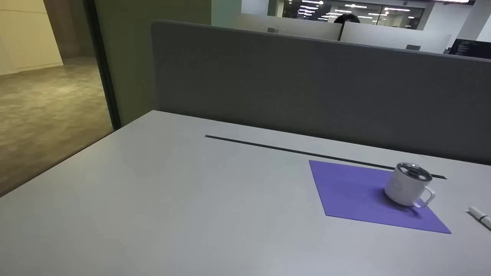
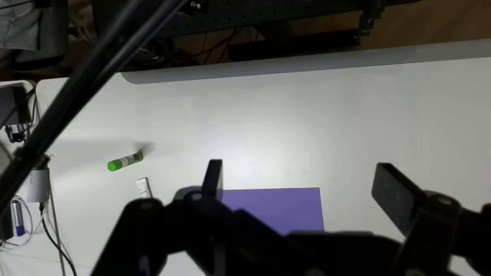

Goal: Close the drinking lid on the travel mug

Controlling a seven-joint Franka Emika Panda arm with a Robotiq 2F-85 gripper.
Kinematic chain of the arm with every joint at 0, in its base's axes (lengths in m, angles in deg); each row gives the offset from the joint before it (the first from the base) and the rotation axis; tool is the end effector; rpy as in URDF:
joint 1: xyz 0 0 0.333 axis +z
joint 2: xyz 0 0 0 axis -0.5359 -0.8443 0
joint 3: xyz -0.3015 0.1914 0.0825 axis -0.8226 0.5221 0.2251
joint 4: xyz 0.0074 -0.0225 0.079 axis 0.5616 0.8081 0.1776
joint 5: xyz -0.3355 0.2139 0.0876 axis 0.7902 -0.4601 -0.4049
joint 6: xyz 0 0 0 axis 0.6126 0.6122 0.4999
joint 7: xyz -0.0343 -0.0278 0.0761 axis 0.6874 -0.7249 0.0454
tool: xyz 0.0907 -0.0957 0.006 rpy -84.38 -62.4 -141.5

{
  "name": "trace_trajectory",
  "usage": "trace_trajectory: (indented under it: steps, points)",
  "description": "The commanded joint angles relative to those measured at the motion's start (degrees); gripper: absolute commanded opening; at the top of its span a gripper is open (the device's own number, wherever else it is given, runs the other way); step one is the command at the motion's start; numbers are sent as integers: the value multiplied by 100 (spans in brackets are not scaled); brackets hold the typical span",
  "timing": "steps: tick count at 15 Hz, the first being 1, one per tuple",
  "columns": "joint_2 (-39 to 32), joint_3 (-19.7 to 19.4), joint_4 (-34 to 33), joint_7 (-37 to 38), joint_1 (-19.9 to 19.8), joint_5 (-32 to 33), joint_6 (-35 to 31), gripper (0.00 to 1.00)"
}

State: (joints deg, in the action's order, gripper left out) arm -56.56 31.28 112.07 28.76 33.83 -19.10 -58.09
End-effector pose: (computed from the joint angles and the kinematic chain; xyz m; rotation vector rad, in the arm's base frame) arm 0.3810 0.1666 0.5392 2.8646 -0.1462 -0.2463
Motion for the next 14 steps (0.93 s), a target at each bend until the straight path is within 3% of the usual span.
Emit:
trace_trajectory:
  steps: [1,8,11,14]
  points:
    - [-38,-192,-14,65,227,60,11,100]
    - [-38,-192,-14,65,227,60,7,100]
    - [142,-333,268,12,92,748,-1323,100]
    - [-73,-866,316,-373,-206,1571,-2773,100]
